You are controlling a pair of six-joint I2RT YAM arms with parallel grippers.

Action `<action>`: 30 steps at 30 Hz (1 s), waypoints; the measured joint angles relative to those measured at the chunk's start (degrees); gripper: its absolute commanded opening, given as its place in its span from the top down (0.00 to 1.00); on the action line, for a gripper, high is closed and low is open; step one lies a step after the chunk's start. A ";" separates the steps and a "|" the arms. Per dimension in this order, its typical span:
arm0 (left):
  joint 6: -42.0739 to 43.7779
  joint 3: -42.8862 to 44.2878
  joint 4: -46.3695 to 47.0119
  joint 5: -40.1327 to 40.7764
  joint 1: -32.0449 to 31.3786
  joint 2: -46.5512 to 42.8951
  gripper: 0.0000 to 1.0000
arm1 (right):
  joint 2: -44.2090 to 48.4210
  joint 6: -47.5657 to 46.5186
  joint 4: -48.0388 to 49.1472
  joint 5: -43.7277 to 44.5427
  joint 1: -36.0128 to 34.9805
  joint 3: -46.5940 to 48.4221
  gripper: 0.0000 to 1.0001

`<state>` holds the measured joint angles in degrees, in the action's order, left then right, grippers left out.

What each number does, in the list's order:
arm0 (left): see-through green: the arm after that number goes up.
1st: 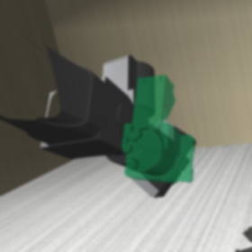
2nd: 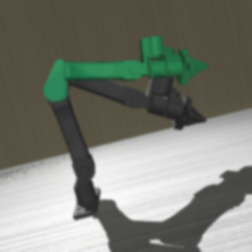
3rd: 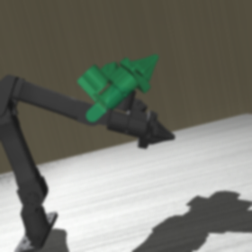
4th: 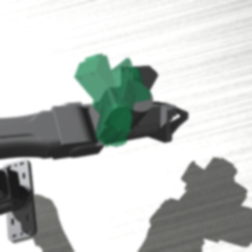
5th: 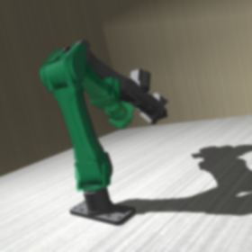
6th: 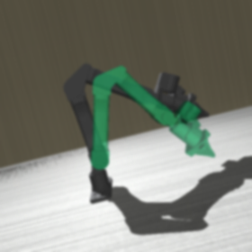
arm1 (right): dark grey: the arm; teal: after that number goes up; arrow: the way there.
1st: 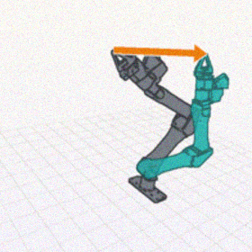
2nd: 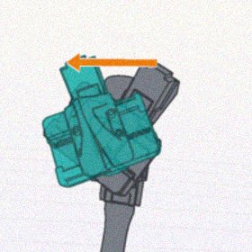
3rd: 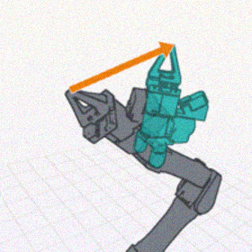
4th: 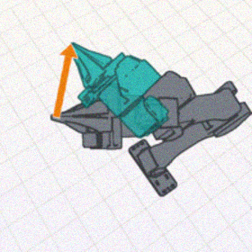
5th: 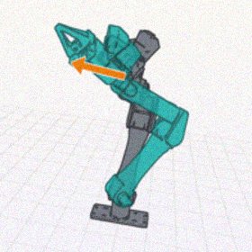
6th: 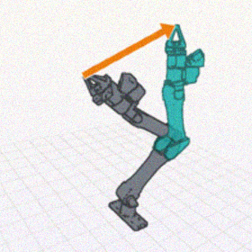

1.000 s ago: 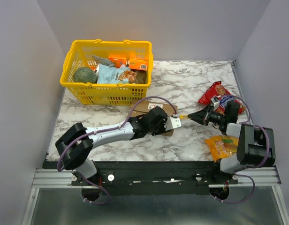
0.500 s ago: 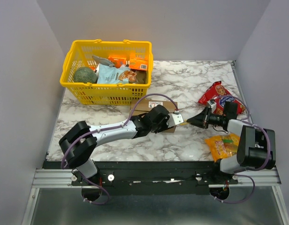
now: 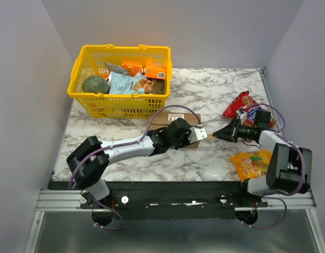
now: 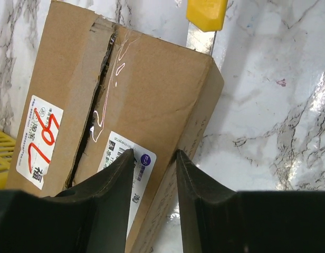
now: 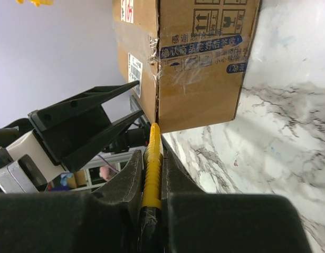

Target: Unpack the express box

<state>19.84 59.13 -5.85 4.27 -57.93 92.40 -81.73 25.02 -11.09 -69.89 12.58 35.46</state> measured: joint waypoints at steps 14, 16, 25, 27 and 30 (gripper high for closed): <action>0.02 2.71 -11.10 -8.79 1.09 -7.23 0.40 | 9.53 -16.46 -12.59 11.80 2.27 11.47 1.00; 0.00 4.15 -14.27 -9.88 2.60 -10.82 0.46 | 11.37 -19.28 -14.64 14.25 2.25 11.47 1.00; 6.51 -3.58 -23.96 -10.47 23.82 -28.24 1.00 | 14.73 -26.51 -17.68 28.70 -3.19 15.58 1.00; 9.46 -9.29 -23.39 -10.43 25.62 -30.95 1.00 | 14.64 -27.36 -16.70 32.81 -6.58 16.55 1.00; 12.00 -14.91 -22.21 -9.99 26.45 -31.61 1.00 | 12.74 -28.13 -15.52 38.34 -11.52 18.91 0.99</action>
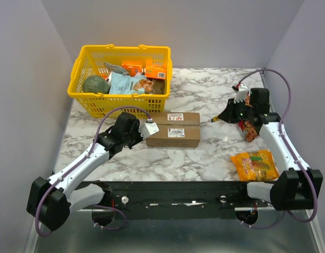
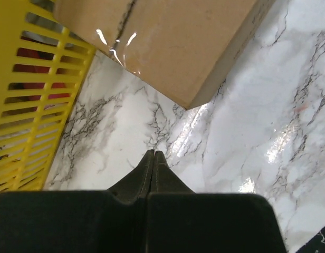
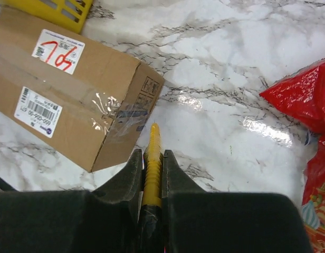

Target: Unpack the express box

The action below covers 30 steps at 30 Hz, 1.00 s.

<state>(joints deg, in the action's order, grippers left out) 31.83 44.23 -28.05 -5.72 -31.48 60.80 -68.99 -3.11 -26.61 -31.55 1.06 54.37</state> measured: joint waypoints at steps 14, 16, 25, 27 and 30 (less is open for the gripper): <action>3.19 -11.23 19.87 3.54 -3.78 5.01 0.75 | -17.27 -6.69 5.11 11.34 -6.45 10.99 1.00; 3.56 -10.64 20.26 2.99 -4.26 5.75 0.67 | -18.05 -7.34 5.53 10.32 -8.00 11.65 1.00; 5.97 -0.87 12.41 -7.45 -18.45 10.16 0.65 | -19.63 -9.66 6.82 7.39 -11.13 12.22 1.00; 7.04 0.74 10.19 -10.05 -21.49 10.69 0.65 | -19.63 -10.75 6.73 5.40 -11.43 12.22 1.00; 8.39 2.27 8.66 -10.91 -22.97 9.94 0.65 | -19.61 -12.02 6.49 1.60 -12.46 12.22 1.00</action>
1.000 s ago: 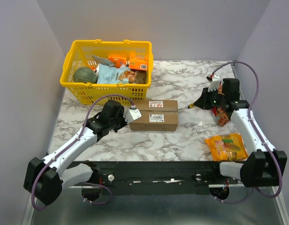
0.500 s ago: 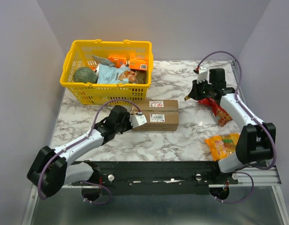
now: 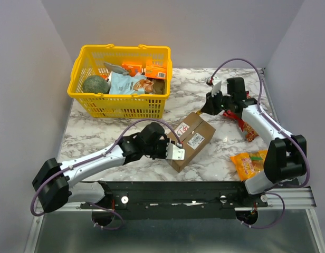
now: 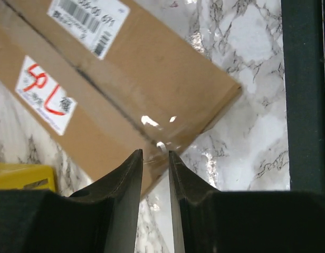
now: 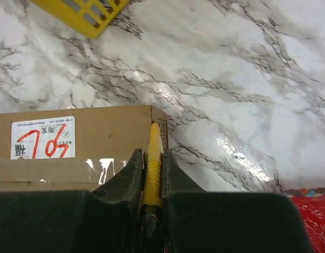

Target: Unpack the express box

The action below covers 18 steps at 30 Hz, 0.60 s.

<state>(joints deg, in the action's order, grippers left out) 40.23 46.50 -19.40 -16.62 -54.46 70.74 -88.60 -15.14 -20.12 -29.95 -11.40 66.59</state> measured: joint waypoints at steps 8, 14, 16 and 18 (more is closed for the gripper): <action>1.55 -2.45 -2.14 2.23 3.37 -15.69 0.62 | 2.01 1.01 -1.73 7.48 -1.27 2.05 1.00; -4.55 -3.17 -0.24 9.73 6.54 -13.27 0.71 | 14.05 -2.73 -7.13 18.43 -1.03 2.80 1.00; -7.61 -3.17 1.20 12.13 9.31 -8.72 0.76 | 17.79 -4.26 -9.77 20.17 -1.03 2.05 1.00; -10.14 -3.08 2.32 13.90 11.69 -5.16 0.75 | 20.00 -5.55 -13.07 21.35 -1.03 0.92 1.00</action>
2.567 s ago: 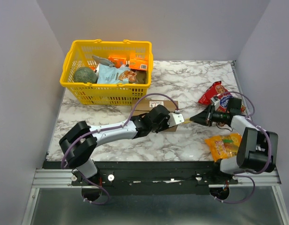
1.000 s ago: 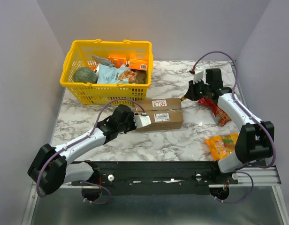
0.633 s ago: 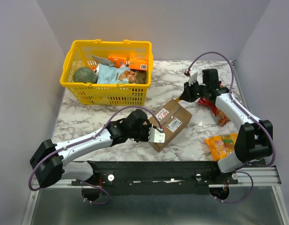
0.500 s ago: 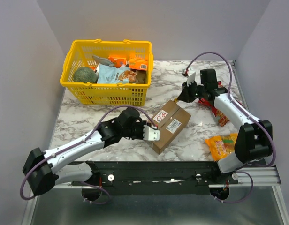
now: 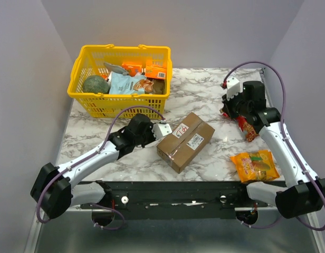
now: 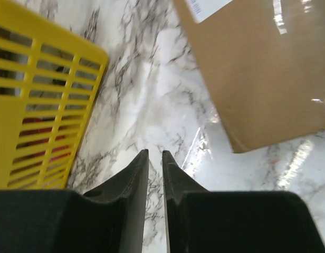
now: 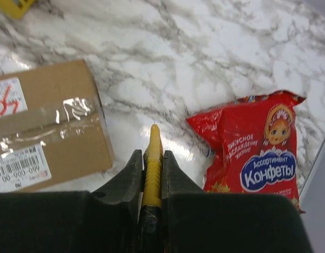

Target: Unpack the express box

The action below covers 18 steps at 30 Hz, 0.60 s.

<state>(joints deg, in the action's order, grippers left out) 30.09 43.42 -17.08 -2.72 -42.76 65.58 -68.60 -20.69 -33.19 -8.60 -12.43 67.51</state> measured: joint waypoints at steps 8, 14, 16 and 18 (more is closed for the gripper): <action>-4.68 0.17 5.57 -1.60 2.16 5.79 0.73 | -2.58 -2.05 -8.98 1.49 0.00 -7.91 0.99; -4.79 0.15 5.99 -10.38 2.03 6.43 0.73 | -7.17 -1.66 -10.08 -1.84 -1.40 -6.12 1.00; -4.72 0.13 5.01 -13.66 1.77 6.27 0.73 | -9.18 -1.70 -9.84 -2.16 -4.17 -4.63 1.00; -3.93 0.11 3.34 -17.66 1.66 5.75 0.73 | -11.34 -1.68 -9.62 -2.64 -7.91 -2.99 1.00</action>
<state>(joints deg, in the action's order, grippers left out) 26.15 43.53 -13.74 -20.38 -41.10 71.33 -79.94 -22.37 -42.81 -11.25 -20.34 64.51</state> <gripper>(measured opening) 0.273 0.183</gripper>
